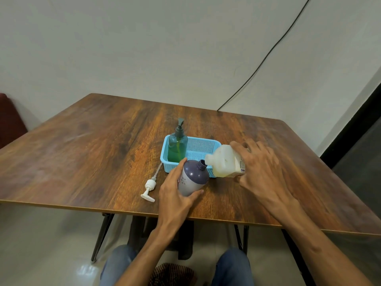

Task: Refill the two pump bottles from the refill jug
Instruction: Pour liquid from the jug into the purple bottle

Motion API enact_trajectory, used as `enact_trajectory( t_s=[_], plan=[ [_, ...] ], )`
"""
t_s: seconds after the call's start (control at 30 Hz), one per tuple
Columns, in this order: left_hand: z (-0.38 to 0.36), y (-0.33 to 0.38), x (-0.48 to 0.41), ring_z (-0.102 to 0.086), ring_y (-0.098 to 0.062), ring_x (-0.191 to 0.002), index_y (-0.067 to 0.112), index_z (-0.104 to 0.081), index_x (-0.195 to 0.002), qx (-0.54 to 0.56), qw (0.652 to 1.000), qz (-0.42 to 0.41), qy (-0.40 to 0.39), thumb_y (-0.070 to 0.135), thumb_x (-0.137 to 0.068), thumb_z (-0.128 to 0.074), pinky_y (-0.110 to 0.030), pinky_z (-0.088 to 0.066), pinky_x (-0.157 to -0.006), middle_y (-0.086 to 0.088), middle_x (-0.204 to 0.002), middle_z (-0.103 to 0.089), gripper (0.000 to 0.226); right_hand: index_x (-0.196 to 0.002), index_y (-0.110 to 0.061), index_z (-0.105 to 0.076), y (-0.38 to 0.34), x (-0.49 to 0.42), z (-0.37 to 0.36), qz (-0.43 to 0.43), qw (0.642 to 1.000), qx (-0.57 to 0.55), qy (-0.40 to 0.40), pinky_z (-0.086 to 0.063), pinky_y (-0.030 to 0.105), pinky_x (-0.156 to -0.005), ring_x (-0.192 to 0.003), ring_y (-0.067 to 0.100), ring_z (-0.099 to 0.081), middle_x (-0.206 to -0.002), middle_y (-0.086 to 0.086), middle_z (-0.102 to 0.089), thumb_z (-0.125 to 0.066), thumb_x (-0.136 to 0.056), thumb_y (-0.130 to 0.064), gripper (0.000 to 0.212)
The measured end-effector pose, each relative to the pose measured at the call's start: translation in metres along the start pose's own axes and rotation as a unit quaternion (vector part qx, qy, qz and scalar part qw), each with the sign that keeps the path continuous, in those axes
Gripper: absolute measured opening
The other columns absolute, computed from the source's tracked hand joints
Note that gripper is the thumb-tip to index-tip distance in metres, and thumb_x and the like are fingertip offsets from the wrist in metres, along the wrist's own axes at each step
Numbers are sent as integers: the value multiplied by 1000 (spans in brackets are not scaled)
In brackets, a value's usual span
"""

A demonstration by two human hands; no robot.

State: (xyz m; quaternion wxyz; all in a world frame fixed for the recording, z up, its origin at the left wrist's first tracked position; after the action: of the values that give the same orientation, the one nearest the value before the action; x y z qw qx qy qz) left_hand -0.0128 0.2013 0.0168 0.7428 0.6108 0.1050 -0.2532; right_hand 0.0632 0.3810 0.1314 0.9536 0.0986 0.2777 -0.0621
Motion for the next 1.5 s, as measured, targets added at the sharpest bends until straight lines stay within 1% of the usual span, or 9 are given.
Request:
enact_trajectory(
  t_s=[0.27,0.4,0.57,0.7,0.77,1.0,1.2,1.37,1.5],
  plan=[
    [-1,1,0,-51,-1,-129,22,-43,-148,-2,1000,-6,-5,38,-67,-90,-27,-48,-106,7,-143,-55,95,-131,-17,-57,-1,-1,0,4,1000,8,-8,-53,49,-80,-97,35,-61,-111,14,-63,-98,-41,-20,99],
    [-1,2,-1,-52,0,-128,19,-45,-147,-1,1000,-6,-4,37,-66,-90,-16,-43,-105,5,-142,-56,94,-129,-16,-60,1,-2,0,-1,1000,9,-8,-53,49,-78,-93,37,-62,-108,15,-64,-98,-36,-16,100],
    [-2,2,-1,-51,-1,-129,22,-43,-149,0,1000,-7,-8,44,-67,-85,-27,-48,-106,7,-142,-55,94,-131,-18,-58,0,-3,0,2,1000,17,-19,-52,47,-80,-97,34,-60,-111,13,-63,-97,-43,-22,97],
    [-2,1,-1,-52,0,-128,23,-43,-148,-6,1000,-5,-5,42,-67,-86,-32,-51,-104,8,-142,-55,94,-132,-18,-58,0,-4,0,2,999,21,-27,-52,50,-84,-100,36,-61,-114,15,-63,-98,-45,-24,97],
    [-2,1,-1,-51,0,-128,24,-43,-148,-8,1000,-7,-4,41,-67,-87,-31,-51,-104,8,-143,-55,94,-133,-18,-58,0,-4,0,0,999,22,-31,-52,51,-86,-102,37,-61,-116,16,-64,-99,-45,-24,97],
    [-3,0,-1,-48,7,-127,25,-42,-149,-16,1000,-7,-6,40,-68,-88,-16,-44,-105,10,-143,-53,94,-136,-18,-57,1,-4,0,-6,999,18,-44,-50,51,-88,-106,36,-59,-119,15,-62,-97,-50,-24,95],
    [-2,1,-1,-50,4,-127,26,-43,-148,-14,1000,-10,-4,35,-66,-90,-20,-46,-104,10,-143,-54,95,-136,-18,-56,0,-4,2,-3,999,21,-44,-50,51,-88,-106,36,-59,-118,15,-61,-95,-51,-19,93],
    [-3,1,-1,-49,7,-127,25,-43,-148,-12,1000,-9,-7,36,-67,-90,-14,-43,-103,9,-142,-54,94,-134,-19,-57,0,-4,0,-3,999,25,-44,-51,51,-87,-105,36,-59,-116,14,-62,-98,-47,-25,96],
    [-3,1,-1,-50,4,-127,26,-43,-148,-12,1000,-10,-6,36,-67,-90,-18,-45,-104,9,-142,-54,95,-137,-20,-54,0,-4,1,-4,998,25,-51,-49,51,-91,-109,35,-57,-121,14,-61,-96,-53,-26,95]
  ],
)
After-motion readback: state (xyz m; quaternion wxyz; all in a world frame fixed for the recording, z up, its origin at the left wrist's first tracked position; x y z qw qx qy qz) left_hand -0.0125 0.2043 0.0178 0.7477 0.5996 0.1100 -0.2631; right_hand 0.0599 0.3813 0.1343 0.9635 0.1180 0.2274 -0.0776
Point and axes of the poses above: each hand's wrist, its own x-axis away from the middle knuckle, its own z-axis out of the back of the hand, y = z × x, the point moved 10 cm from there along -x, towards the middle knuckle
